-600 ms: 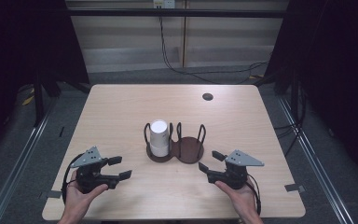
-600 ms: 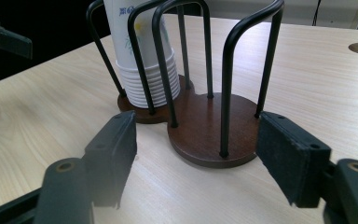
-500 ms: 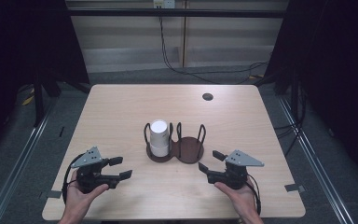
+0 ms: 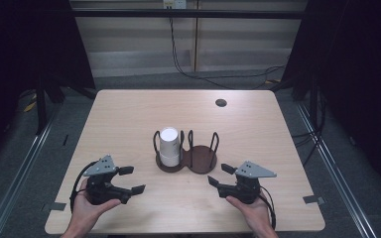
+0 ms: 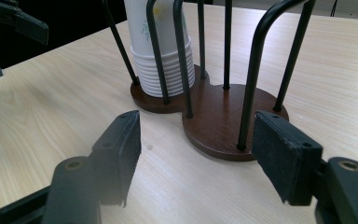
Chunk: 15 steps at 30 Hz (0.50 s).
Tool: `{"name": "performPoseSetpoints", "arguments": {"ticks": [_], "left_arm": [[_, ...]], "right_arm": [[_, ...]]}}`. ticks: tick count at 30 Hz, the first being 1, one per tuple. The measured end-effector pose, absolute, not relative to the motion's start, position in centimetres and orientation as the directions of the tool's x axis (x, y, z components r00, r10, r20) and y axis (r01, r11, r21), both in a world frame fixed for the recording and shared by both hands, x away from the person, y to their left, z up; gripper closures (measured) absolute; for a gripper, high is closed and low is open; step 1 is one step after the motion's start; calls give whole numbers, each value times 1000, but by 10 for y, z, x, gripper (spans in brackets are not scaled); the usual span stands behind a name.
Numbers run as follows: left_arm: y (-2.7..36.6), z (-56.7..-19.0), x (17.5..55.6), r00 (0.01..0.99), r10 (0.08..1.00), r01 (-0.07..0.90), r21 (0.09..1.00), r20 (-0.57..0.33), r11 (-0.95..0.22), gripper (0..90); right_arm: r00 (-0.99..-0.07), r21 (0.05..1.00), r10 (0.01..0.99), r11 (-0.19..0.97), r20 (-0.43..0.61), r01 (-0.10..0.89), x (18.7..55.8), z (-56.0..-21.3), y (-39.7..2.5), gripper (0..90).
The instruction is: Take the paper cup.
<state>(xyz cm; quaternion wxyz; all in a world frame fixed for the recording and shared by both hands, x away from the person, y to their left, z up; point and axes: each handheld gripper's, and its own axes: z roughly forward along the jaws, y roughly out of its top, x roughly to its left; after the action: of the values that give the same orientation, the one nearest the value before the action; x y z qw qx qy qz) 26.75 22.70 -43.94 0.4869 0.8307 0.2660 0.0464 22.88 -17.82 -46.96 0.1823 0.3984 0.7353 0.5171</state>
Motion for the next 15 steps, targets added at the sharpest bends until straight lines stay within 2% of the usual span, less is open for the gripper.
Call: {"name": "performPoseSetpoints", "arguments": {"ticks": [9, 15], "left_arm": [[223, -431, 274, 861, 472, 396, 831, -188, -391, 189], [218, -424, 280, 865, 463, 399, 827, -196, -397, 183]], "right_arm": [[-639, 898, 755, 170, 146, 406, 228, -469, -175, 357], [-639, 892, 758, 191, 131, 410, 227, -467, -173, 295]]}}
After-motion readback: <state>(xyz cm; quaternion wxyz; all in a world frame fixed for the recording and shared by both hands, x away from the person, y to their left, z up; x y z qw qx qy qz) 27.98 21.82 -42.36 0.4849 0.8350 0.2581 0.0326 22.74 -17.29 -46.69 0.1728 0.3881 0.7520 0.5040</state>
